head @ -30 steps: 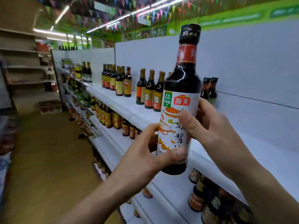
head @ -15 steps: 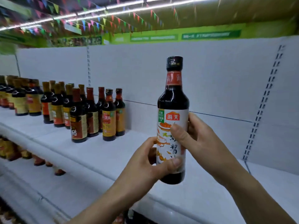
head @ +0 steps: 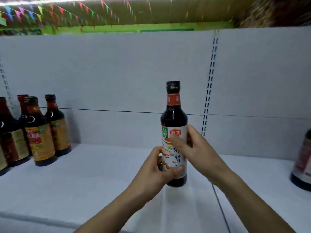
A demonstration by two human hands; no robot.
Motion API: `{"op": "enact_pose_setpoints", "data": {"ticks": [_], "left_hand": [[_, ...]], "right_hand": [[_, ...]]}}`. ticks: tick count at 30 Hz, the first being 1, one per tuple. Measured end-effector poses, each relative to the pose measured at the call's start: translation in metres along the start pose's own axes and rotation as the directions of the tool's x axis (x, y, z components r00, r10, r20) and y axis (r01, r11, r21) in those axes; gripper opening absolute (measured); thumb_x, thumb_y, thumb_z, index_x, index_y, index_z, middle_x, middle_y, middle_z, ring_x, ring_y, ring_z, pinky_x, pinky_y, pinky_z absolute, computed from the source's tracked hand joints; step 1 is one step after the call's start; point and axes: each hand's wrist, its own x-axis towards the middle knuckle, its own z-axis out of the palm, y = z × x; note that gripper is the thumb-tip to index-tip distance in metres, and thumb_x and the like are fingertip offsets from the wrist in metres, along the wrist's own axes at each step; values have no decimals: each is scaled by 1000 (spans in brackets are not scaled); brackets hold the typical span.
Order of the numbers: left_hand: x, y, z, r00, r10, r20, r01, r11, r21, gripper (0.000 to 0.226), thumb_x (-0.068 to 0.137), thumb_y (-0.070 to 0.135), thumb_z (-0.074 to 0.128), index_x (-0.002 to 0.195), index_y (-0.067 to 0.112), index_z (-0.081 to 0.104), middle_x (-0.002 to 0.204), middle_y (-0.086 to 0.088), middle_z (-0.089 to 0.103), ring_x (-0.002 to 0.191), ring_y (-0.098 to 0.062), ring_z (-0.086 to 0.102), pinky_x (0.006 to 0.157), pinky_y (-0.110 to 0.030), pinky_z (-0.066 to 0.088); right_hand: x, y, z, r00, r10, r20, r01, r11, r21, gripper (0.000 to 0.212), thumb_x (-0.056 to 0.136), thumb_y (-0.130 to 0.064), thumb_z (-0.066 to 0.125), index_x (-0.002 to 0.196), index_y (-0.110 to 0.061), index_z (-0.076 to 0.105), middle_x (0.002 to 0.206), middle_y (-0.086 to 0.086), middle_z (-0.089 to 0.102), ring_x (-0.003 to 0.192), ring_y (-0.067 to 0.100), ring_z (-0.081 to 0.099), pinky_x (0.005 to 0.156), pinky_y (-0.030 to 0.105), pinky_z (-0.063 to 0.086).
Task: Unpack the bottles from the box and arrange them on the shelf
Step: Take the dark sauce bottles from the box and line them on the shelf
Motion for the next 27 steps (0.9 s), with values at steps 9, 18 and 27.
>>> {"op": "enact_pose_setpoints", "data": {"ticks": [9,18,27], "left_hand": [[59,-37,27,993,-30,118,32,999,-10,49,87,15,80,126,24,51,118,6,73,107,-6,71,99,-32,57],[97,-74,38,987,-36,154,40,999,-26,54,86,18,79,130,25,49,122,4,71,116,-15,68,106,-45,53],[128,-85,39,987,5,162,-26,991,130,57,87,22,75,131,34,42,123,15,68,112,-4,67,100,-31,56]], "right_hand": [[21,46,-22,994,74,-76,-73,997,11,49,86,-53,64,126,-25,57,112,-6,75,104,10,74,94,40,60],[39,79,-34,987,130,-93,-131,991,-7,54,83,-51,67,130,-28,54,120,-6,72,105,5,72,88,28,60],[53,108,-49,959,281,-34,-281,929,-240,68,82,-32,83,136,-34,41,124,-17,67,112,1,65,94,25,54]]}}
